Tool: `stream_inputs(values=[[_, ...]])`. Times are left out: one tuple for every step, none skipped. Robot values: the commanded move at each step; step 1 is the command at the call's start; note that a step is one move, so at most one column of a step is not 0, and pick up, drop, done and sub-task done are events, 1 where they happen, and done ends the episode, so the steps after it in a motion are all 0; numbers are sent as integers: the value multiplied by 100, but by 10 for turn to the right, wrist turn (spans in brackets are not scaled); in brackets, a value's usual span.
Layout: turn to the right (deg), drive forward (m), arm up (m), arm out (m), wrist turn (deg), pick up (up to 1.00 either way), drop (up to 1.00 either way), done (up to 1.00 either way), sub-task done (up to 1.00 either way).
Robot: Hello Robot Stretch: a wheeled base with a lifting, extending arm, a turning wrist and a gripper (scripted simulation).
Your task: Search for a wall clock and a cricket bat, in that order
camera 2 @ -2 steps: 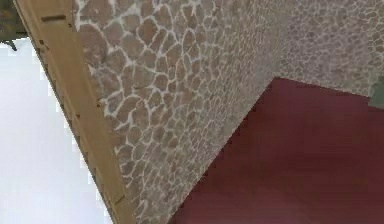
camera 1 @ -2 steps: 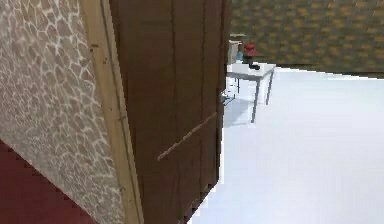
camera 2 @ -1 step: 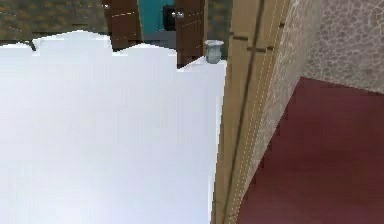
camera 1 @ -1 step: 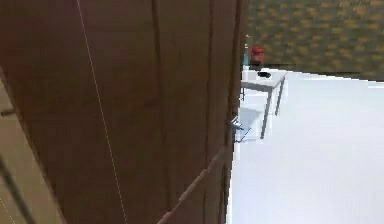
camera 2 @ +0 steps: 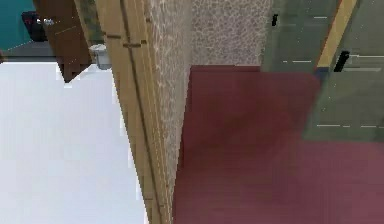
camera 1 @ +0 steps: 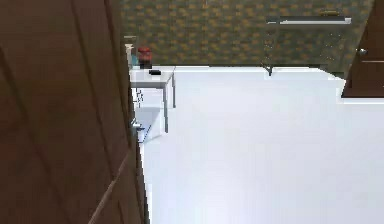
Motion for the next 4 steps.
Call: stream_inputs(values=[[0, 75, 0, 0, 0, 0, 0, 0, 0], [60, 0, 0, 0, 0, 0, 0, 0, 0], [0, 100, 0, 0, 0, 0, 0, 0, 0], [0, 100, 0, 0, 0, 0, 0, 0, 0]])
